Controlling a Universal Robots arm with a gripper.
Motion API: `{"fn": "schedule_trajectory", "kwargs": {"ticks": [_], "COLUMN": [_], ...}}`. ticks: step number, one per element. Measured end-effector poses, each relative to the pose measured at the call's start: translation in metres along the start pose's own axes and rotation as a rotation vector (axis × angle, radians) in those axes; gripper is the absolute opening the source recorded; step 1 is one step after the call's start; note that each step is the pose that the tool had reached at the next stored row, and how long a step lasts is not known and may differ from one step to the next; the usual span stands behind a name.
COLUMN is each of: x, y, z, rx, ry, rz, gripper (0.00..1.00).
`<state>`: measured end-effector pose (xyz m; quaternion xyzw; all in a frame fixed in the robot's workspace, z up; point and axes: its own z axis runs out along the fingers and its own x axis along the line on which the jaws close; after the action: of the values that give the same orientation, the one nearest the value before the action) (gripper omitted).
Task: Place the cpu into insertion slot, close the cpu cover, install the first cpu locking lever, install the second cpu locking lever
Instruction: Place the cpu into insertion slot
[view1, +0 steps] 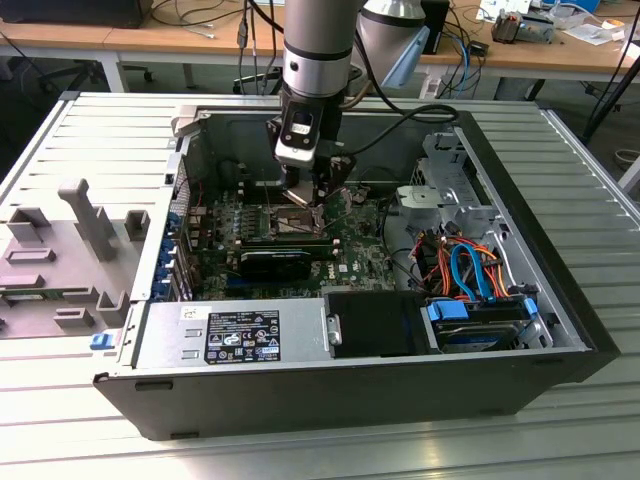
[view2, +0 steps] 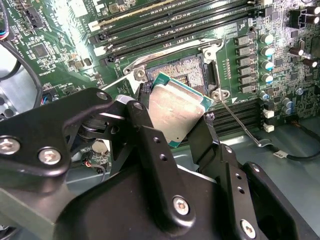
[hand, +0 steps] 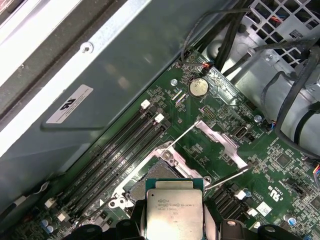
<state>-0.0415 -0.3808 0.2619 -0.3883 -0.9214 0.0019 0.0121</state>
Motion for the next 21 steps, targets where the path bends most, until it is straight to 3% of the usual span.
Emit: {"fn": "schedule_trajectory", "kwargs": {"ticks": [21], "x": [0.0], "y": [0.0], "z": [0.0005], "rx": [-0.0013], "ry": [0.0008], "rz": [0.062], "gripper": [0.55]}}
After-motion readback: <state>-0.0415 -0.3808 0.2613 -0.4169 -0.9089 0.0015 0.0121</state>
